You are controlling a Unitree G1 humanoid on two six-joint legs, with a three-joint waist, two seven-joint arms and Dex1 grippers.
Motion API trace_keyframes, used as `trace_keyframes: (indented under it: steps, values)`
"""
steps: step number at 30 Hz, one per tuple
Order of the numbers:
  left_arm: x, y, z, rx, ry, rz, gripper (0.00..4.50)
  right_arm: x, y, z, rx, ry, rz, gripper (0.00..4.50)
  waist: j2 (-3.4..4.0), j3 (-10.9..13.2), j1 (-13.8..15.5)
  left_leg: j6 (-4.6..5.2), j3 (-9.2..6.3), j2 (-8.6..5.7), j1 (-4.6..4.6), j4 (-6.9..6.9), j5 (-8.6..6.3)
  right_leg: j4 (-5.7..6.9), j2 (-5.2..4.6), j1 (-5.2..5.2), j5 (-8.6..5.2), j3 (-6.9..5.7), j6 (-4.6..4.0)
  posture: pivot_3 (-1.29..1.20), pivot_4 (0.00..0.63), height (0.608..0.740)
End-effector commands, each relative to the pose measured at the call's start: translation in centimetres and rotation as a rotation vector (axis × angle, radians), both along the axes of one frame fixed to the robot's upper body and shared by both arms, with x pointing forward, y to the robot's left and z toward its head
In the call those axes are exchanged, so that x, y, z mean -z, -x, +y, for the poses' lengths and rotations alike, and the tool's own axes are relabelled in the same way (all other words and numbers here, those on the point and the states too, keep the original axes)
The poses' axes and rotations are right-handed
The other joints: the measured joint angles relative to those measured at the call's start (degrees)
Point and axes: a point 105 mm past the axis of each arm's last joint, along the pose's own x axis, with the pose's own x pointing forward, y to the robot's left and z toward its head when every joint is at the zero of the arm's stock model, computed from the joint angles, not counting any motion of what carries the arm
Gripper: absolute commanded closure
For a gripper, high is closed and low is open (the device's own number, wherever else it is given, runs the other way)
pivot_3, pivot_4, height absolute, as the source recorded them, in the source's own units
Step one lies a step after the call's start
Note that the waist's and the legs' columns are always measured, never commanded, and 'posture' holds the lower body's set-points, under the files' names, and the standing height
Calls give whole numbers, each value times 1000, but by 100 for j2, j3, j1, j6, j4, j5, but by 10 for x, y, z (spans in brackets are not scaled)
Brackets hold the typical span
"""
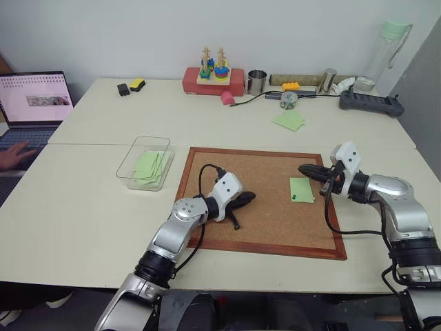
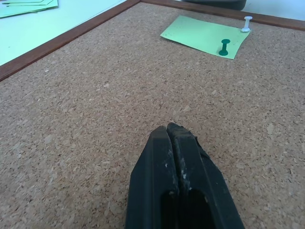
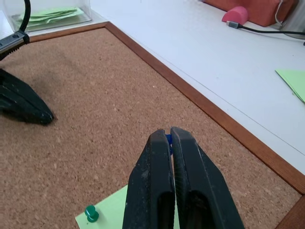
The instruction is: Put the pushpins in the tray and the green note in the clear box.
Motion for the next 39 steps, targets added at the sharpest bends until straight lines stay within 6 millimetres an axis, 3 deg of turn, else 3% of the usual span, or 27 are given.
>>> trace_keyframes:
  steps: [1,4,11,20,23,29,34,39]
  values:
    - [28,6,6,-24,-68,91,4500,-23,1,-9,36,-41,-50,4467,0,0,1,0,0,0,0,0,0,0,0,0,0,0,0,0,150,740]
    - [28,7,7,-25,-68,92,4500,-25,1,-23,94,-36,-42,4467,1,0,2,0,0,0,0,-1,0,0,0,-1,0,0,0,0,150,740]
    - [28,7,8,-27,-72,85,4500,-14,3,-87,384,-18,32,4467,1,-1,7,1,1,0,-1,-4,0,-3,0,-1,0,1,0,0,150,740]
    - [29,6,7,-6,-93,75,4500,11,2,-115,542,-10,140,4467,19,-12,-9,3,11,1,2,-2,0,-1,1,2,0,8,0,0,150,740]
    - [29,5,8,-7,-97,71,4500,14,-1,-117,560,29,135,4036,20,-13,-8,3,12,-1,1,-3,0,-2,1,1,0,9,1,0,150,740]
    - [29,5,10,-10,-102,67,4500,11,-6,-121,594,31,104,2703,24,-15,-8,3,12,-1,1,-3,0,-1,1,0,0,9,1,0,150,740]
    - [30,6,11,-12,-106,65,4500,-6,-2,-113,530,-51,73,1618,24,-15,-8,3,11,-1,1,-3,0,-2,1,1,0,9,1,0,150,740]
    - [30,5,12,-12,-108,64,4500,-17,17,-94,373,-59,73,1493,24,-15,-7,3,8,0,1,-5,0,-3,1,1,0,7,1,0,150,740]
